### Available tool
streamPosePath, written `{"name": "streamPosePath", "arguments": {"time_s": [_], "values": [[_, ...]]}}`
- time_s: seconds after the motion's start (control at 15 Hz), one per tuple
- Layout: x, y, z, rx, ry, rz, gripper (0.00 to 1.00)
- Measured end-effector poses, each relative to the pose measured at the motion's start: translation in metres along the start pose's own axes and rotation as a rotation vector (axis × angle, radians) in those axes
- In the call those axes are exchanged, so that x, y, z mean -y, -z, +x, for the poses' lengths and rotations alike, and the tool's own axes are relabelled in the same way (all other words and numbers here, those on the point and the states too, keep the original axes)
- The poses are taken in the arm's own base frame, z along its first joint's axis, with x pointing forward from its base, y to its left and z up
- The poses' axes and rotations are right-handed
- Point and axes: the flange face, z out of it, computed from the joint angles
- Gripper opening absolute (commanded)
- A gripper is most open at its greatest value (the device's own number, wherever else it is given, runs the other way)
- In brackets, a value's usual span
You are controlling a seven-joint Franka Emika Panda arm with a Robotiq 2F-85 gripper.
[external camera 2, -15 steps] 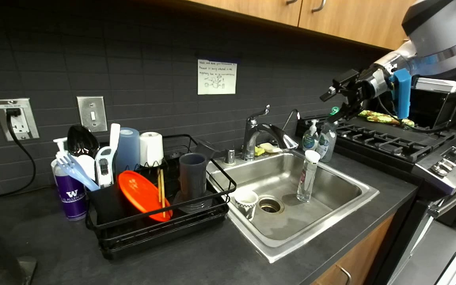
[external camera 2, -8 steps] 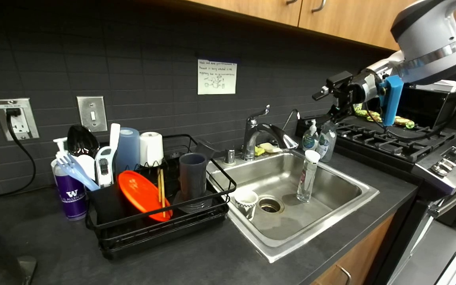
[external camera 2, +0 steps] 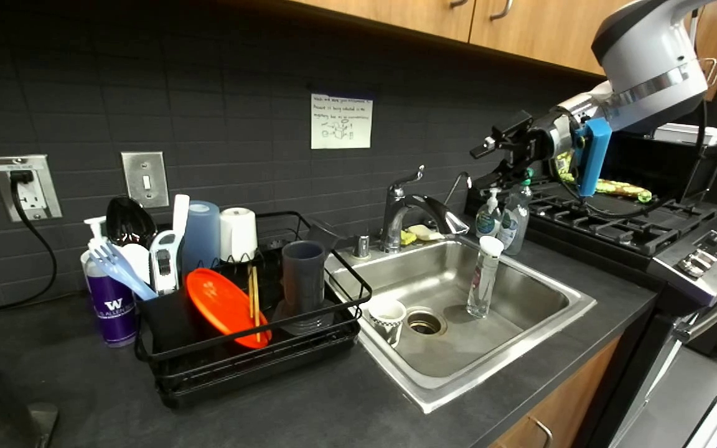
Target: Open the tap faucet
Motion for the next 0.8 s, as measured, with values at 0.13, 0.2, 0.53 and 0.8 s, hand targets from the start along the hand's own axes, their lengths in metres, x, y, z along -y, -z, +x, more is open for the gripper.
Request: {"name": "streamPosePath", "arguments": {"time_s": [0.13,0.2,0.53,0.8], "values": [[0.000,-0.001,0.009,-0.020,0.001,0.008,0.28],[0.000,-0.001,0.013,-0.034,-0.003,0.013,0.20],[-0.014,-0.003,0.027,-0.107,-0.034,0.042,0.00],[-0.030,-0.007,0.032,-0.162,-0.063,0.072,0.00]]}}
